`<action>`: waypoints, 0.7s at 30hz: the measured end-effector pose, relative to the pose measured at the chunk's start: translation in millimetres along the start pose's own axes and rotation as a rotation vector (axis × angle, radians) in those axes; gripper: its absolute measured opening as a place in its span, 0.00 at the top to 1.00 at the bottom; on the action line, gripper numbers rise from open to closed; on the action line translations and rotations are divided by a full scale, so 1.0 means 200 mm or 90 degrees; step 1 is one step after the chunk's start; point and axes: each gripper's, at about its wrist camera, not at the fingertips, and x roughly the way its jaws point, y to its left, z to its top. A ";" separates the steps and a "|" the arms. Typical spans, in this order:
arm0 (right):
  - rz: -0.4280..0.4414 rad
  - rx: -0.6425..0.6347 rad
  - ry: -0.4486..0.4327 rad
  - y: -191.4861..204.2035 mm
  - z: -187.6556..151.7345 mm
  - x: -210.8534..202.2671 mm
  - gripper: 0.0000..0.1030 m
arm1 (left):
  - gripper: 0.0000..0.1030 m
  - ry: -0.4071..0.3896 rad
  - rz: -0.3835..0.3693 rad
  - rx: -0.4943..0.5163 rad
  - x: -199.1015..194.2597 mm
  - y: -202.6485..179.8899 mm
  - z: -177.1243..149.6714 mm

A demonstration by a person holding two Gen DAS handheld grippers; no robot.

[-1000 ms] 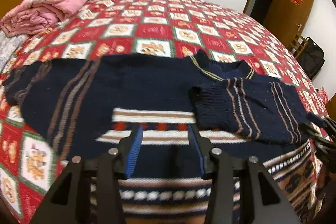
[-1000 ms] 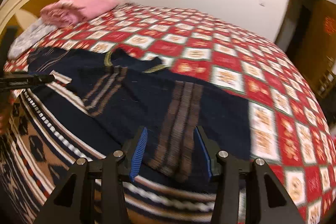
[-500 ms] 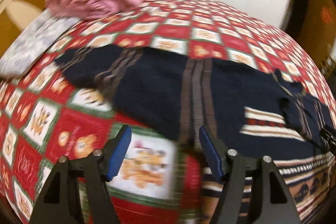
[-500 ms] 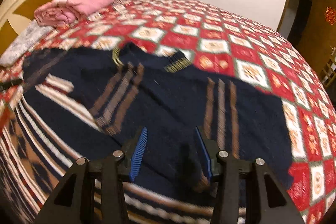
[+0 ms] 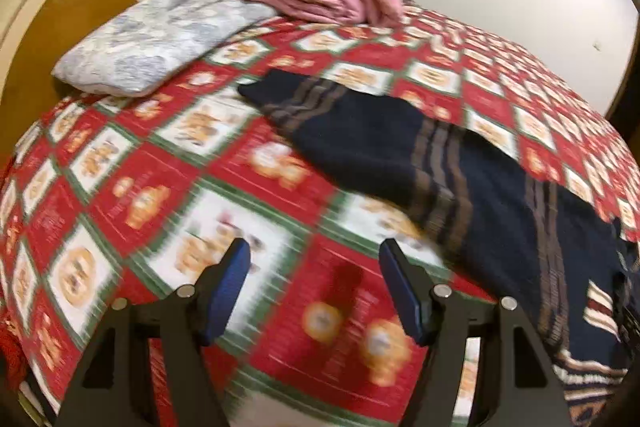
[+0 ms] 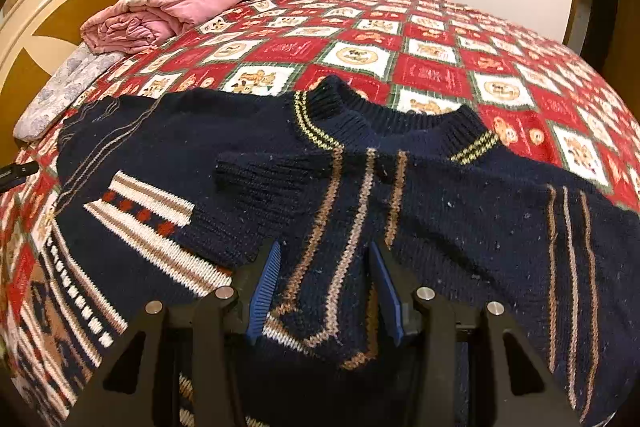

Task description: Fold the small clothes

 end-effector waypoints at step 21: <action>-0.055 -0.069 -0.055 0.11 -0.14 -0.08 0.49 | 0.32 0.008 0.008 -0.179 0.35 0.42 0.39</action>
